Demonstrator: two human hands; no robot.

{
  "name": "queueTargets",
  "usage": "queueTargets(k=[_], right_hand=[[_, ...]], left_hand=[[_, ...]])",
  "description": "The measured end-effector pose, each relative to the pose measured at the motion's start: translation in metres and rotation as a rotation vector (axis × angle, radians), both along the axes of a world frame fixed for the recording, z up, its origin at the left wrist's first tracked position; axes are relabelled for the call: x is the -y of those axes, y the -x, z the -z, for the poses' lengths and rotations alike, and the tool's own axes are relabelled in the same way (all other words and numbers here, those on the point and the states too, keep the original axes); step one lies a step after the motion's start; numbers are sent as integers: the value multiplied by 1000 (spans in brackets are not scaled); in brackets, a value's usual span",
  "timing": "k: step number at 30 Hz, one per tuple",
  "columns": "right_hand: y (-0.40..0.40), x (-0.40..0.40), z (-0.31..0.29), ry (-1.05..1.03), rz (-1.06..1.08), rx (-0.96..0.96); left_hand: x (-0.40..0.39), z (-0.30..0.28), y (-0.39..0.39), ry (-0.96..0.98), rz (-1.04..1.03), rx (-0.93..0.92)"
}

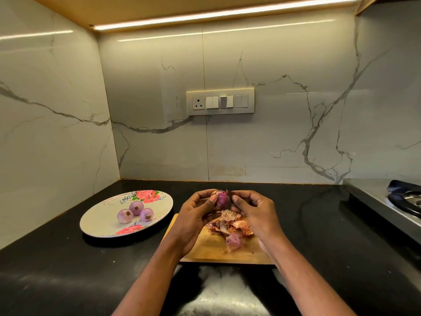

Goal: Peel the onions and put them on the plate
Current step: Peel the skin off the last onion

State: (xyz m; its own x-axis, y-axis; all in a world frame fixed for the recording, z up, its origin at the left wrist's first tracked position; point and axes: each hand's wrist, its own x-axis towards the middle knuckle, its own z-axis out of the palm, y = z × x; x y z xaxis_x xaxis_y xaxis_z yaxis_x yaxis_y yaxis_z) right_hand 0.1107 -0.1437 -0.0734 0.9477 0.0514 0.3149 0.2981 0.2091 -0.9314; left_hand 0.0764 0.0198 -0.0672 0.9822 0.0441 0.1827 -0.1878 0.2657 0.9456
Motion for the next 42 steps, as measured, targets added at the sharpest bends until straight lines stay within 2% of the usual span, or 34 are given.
queueTargets(k=[2,6,9,14,18,21,26,30,42], right_hand=[[1,1,-1,36,-11,1],[4,-1,-2,109,-171,-9],[4,-3,0,131,-129,35],[3,0,0,25,-146,14],[4,-1,-2,-56,-152,-20],[4,-1,-2,-13,-131,-1],[9,1,-5,90,-220,72],[9,2,-6,173,-133,140],[5,1,2,81,-82,133]], left_hand=[[-2,-1,-1,-16,-36,0],[-2,0,0,16,-38,-6],[0,-1,0,54,-2,-37],[4,-1,1,-23,-12,-27],[1,0,2,-10,10,-32],[1,-1,3,3,22,-12],[-1,-3,5,81,28,19],[-1,-3,5,75,58,-15],[-3,-2,5,9,59,-80]])
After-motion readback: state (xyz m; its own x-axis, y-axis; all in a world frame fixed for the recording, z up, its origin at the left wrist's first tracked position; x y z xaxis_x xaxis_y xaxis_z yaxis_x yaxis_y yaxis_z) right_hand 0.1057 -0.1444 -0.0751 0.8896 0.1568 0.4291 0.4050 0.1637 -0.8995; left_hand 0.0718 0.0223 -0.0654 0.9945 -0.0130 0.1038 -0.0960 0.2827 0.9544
